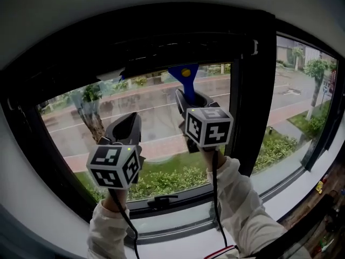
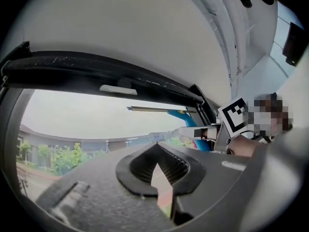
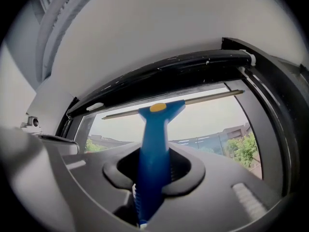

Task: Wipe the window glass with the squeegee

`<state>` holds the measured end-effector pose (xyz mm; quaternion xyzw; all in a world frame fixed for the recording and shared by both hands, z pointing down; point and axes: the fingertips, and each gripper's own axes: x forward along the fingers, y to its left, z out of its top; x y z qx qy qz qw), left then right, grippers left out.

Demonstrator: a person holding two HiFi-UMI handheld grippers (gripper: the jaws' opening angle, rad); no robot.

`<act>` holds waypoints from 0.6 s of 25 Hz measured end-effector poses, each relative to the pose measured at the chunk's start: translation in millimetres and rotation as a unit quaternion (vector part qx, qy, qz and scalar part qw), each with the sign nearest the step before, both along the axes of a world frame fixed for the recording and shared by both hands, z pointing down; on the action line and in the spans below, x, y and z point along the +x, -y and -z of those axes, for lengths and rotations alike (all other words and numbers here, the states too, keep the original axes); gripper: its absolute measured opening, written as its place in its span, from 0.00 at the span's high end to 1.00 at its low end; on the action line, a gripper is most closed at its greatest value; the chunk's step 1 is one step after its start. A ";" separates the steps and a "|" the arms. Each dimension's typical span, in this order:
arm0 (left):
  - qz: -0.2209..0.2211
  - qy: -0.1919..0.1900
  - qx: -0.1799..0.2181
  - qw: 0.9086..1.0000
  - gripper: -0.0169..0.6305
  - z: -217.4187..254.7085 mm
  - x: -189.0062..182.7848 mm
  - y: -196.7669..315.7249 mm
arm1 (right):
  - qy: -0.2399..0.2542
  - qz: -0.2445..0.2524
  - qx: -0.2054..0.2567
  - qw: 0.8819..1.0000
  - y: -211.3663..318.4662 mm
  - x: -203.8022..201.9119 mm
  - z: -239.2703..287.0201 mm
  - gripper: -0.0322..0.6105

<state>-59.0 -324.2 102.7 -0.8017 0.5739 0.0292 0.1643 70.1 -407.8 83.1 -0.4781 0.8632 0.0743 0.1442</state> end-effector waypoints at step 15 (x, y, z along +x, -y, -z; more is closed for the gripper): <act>-0.018 0.009 -0.001 1.000 0.97 20.1 15.4 3.4 | -0.013 -0.014 -0.019 1.000 29.3 0.8 26.6 0.79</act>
